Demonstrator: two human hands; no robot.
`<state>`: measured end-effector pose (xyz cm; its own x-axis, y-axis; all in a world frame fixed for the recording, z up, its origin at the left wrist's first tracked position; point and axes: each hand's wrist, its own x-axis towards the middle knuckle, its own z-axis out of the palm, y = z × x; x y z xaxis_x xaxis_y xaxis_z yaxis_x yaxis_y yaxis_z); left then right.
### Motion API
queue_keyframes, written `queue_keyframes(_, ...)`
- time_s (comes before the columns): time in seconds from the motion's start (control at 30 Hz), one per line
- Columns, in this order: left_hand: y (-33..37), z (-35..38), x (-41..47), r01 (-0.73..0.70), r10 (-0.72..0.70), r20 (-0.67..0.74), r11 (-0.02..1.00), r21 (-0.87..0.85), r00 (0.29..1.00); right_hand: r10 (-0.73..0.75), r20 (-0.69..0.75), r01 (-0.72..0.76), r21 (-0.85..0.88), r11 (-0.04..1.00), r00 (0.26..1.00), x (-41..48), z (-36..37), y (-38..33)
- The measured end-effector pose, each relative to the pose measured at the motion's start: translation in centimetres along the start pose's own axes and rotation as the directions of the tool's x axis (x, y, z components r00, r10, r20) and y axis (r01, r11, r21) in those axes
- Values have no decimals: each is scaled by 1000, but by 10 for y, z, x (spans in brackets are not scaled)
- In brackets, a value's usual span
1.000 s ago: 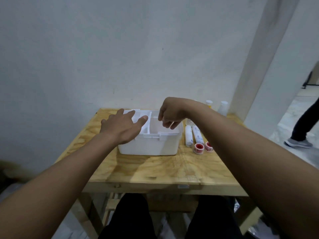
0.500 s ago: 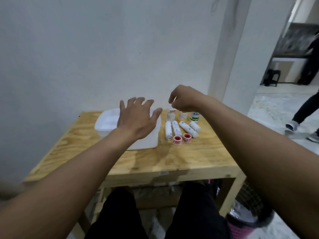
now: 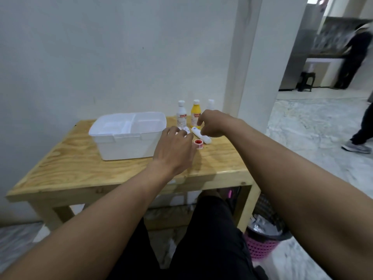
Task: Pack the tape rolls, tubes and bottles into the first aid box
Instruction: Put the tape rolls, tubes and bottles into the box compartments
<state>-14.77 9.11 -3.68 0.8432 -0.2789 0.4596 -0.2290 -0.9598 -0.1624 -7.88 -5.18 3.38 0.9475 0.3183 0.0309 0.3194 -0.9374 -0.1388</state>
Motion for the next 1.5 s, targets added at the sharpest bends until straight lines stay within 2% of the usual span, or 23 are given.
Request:
queue_keyframes(0.2,13,16,-1,64,-77,73,984,164,994,-50,56,53,-57,997,997,-1,17,7)
queue_keyframes(0.47,17,28,4,125,-147,98,971,204,984,-86,101,92,-59,994,991,5,33,15)
queue_keyframes(0.83,21,21,9,154,-162,84,983,99,983,-64,81,64,5,998,995,13,35,23)
queue_keyframes(0.97,20,19,10,155,-155,50,988,13,987,-57,61,55,46,997,996,8,27,24)
queue_keyframes(1.07,18,18,10,180,-172,71,974,-137,983,-59,58,55,77,996,997,4,23,22)
queue_keyframes(1.23,16,8,8,256,-235,102,864,-433,967,-49,78,34,186,982,996,0,19,22)
queue_keyframes(1.5,-8,-31,10,318,-379,58,672,-669,923,-45,25,31,395,918,999,2,2,18)
